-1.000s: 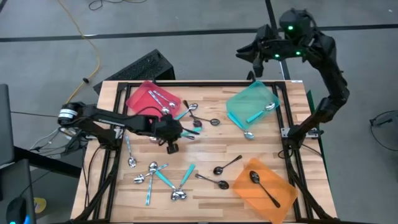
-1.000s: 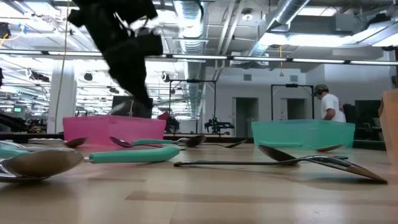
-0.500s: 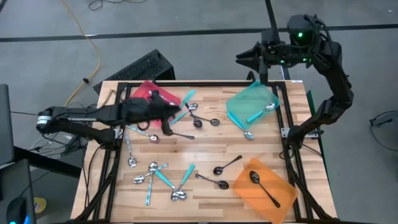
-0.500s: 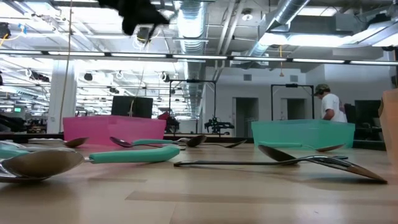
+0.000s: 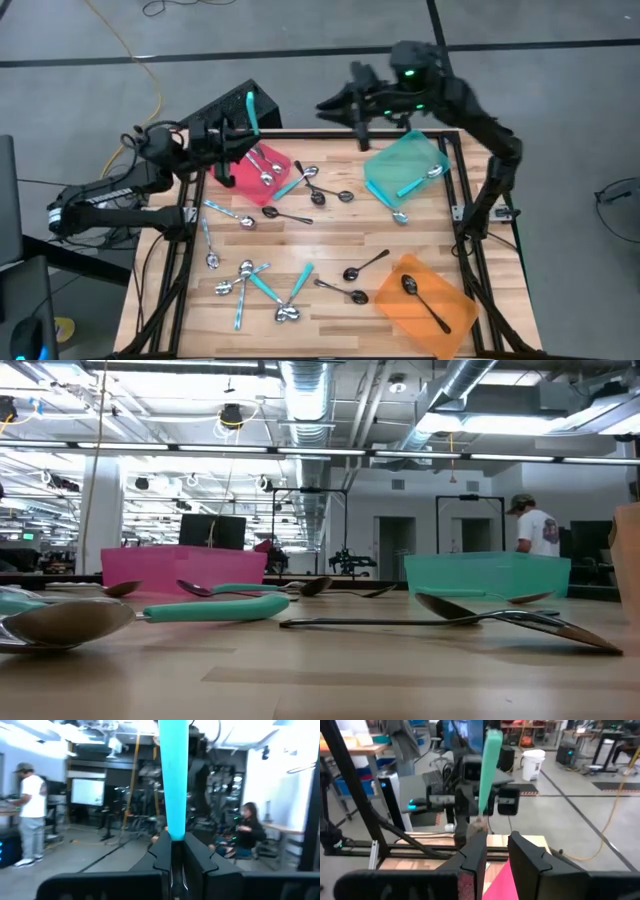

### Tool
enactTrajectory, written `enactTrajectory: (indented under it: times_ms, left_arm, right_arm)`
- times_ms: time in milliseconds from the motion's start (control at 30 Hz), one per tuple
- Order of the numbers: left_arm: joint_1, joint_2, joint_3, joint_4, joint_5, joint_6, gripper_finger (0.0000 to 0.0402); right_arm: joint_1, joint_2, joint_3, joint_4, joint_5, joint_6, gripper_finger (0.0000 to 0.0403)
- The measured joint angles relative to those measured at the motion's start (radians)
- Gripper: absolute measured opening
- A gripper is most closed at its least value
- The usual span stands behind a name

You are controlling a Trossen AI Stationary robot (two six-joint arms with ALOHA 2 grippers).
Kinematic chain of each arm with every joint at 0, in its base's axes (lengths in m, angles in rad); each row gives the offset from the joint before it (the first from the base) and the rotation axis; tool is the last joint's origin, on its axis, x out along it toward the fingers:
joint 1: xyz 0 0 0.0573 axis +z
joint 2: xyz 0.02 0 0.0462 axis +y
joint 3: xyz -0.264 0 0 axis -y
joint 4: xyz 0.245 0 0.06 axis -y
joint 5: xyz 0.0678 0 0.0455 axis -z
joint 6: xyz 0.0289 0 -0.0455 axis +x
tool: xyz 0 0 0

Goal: Sort silverware by color (type)
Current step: Put the blue spoon into the blue bin

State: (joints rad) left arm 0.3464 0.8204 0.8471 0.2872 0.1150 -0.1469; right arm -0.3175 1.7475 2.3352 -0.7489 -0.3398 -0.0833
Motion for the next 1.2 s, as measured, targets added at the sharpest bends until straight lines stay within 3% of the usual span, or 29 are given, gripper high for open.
enactTrajectory:
  times_ms: [167,333,500,800,1200]
  left_arm:
    - [0.02,-0.013,0.0,0.004,0.038,0.026,0.0008]
    - [0.02,-0.007,0.0,-0.008,0.03,0.077,0.0008]
    - [0.02,-0.007,0.0,-0.018,0.021,0.098,0.0009]
    - [0.019,0.037,0.0,-0.02,-0.006,0.117,0.001]
    - [0.019,0.061,-0.001,0.022,-0.006,0.152,0.001]
  right_arm:
    - [0.016,0.096,0.0,0.1,-0.006,0.014,0.0136]
    - [0.026,0.175,0.0,0.246,-0.115,0.069,0.0222]
    - [0.036,0.218,0.0,0.358,-0.14,0.141,0.0286]
    - [0.075,0.244,0.001,0.46,-0.134,0.166,0.0292]
    - [0.074,0.259,0.0,0.443,-0.051,0.166,0.0292]
